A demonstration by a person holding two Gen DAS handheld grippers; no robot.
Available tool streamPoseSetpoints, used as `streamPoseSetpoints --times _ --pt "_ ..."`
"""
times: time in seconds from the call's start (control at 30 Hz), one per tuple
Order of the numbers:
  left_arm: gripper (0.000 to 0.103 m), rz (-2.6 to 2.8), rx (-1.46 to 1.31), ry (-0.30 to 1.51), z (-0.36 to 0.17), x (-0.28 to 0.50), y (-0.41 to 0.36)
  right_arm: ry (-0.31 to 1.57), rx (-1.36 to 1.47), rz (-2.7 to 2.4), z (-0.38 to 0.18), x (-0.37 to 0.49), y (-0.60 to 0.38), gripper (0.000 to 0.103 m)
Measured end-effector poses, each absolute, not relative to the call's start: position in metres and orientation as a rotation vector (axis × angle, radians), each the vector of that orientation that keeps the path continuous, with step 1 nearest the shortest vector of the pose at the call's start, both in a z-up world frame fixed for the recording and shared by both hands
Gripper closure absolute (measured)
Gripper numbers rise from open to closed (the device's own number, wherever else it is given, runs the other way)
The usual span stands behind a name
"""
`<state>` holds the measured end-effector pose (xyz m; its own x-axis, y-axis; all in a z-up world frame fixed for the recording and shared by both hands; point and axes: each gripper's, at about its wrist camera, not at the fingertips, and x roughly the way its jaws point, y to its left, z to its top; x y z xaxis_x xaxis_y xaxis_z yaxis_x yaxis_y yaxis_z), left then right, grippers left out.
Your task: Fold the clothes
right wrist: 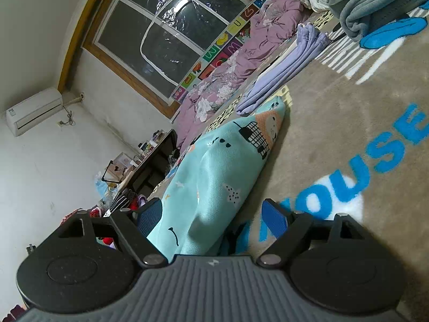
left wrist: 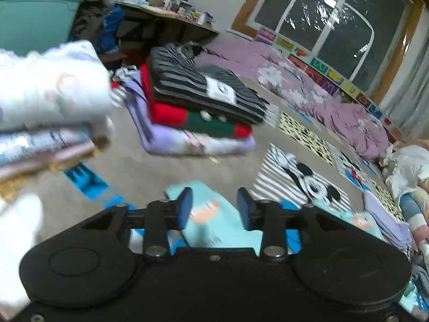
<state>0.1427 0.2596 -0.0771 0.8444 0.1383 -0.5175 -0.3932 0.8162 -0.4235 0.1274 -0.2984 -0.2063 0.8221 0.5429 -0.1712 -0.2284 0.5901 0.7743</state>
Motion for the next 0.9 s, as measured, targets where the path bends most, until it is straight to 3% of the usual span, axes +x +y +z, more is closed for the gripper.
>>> streamPoseSetpoints --times 0.2,0.27,0.37,0.47,0.6,0.77,0.8,0.87,0.9 --pt "0.053 0.189 -0.693 0.475 -0.092 0.137 0.226 0.424 0.863 0.444 -0.203 0.126 -0.301 0.023" --pt "0.043 0.128 -0.729 0.447 -0.094 0.136 0.219 0.408 0.939 0.433 -0.202 0.126 -0.31 0.022" --pt "0.039 0.057 -0.775 0.396 -0.101 0.133 0.215 0.37 1.029 0.398 -0.198 0.127 -0.326 0.022" --pt "0.038 0.013 -0.812 0.381 -0.116 0.132 0.213 0.378 1.082 0.301 -0.199 0.14 -0.343 0.024" --pt "0.038 -0.017 -0.895 0.397 -0.125 0.143 0.218 0.423 1.041 0.245 -0.196 0.175 -0.347 0.034" --pt "0.038 -0.054 -0.814 0.393 -0.118 0.159 0.211 0.536 0.965 0.228 -0.189 0.223 -0.328 0.035" --pt "0.038 -0.061 -0.807 0.398 -0.119 0.161 0.21 0.554 0.945 0.224 -0.188 0.231 -0.325 0.038" --pt "0.038 -0.065 -0.825 0.404 -0.123 0.163 0.213 0.591 0.903 0.216 -0.186 0.244 -0.316 0.054" --pt "0.038 -0.067 -0.836 0.407 -0.124 0.165 0.215 0.607 0.879 0.21 -0.186 0.248 -0.312 0.072"
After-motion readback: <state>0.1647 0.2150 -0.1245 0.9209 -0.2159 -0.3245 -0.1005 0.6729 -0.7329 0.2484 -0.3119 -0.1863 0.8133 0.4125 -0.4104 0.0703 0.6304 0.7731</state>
